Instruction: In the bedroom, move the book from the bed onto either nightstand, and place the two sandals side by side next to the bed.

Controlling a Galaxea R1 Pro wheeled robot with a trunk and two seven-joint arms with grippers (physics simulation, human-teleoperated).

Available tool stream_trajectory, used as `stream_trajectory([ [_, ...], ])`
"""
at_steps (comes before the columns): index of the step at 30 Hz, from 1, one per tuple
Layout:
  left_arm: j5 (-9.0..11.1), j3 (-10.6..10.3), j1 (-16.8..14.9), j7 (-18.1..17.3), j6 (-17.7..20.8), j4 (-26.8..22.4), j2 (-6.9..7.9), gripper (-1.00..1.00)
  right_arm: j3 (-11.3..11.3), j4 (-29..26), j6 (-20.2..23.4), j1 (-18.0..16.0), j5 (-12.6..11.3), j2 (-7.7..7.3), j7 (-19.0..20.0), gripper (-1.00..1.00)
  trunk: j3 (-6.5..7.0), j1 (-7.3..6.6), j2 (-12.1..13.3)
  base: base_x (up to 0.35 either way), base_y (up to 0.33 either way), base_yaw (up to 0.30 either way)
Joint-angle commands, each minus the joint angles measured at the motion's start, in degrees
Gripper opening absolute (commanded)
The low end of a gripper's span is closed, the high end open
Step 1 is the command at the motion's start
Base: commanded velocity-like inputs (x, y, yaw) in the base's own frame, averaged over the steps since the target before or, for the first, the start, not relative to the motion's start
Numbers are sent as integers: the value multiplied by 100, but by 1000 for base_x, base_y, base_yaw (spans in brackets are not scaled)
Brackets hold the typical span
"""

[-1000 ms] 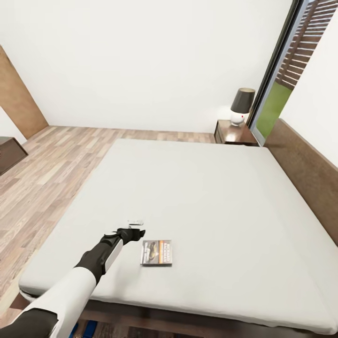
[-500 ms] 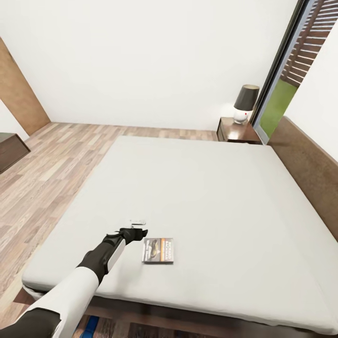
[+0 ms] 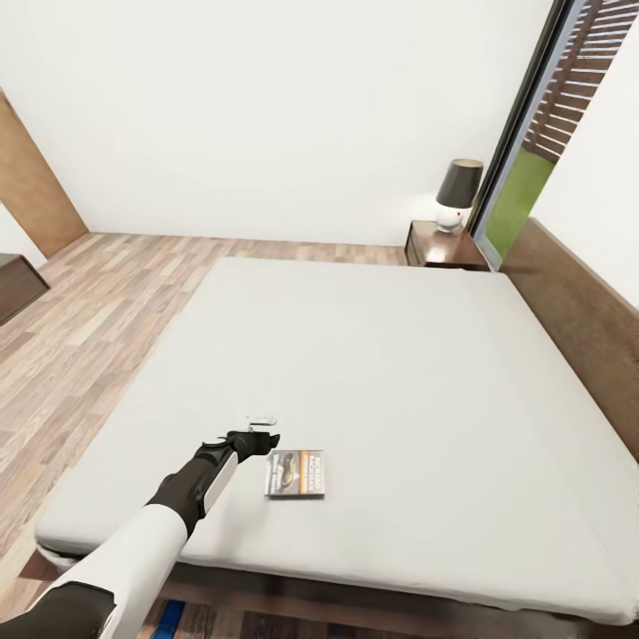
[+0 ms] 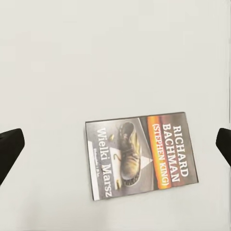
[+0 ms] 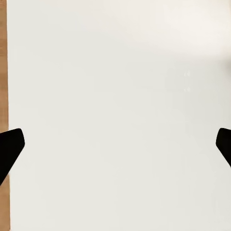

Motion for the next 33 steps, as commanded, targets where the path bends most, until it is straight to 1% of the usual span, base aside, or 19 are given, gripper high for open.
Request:
stream_trajectory([
  [1,59,-16,-3,8,31,-7,3,100,46,-8,22,2,-47,2,-19,100,-7,3,-9,0,0,-179],
  [22,59,-16,-3,8,25,-10,2,100,45,-8,21,2,-43,2,-19,100,-10,3,-9,0,0,-261],
  [25,59,-16,-3,8,24,-9,2,100,46,-8,24,0,-41,2,-19,100,-13,3,-9,0,0,-142],
  [33,59,-16,-2,8,24,-8,2,100,45,-8,21,-4,-39,2,-19,100,-31,3,-9,0,0,-26],
])
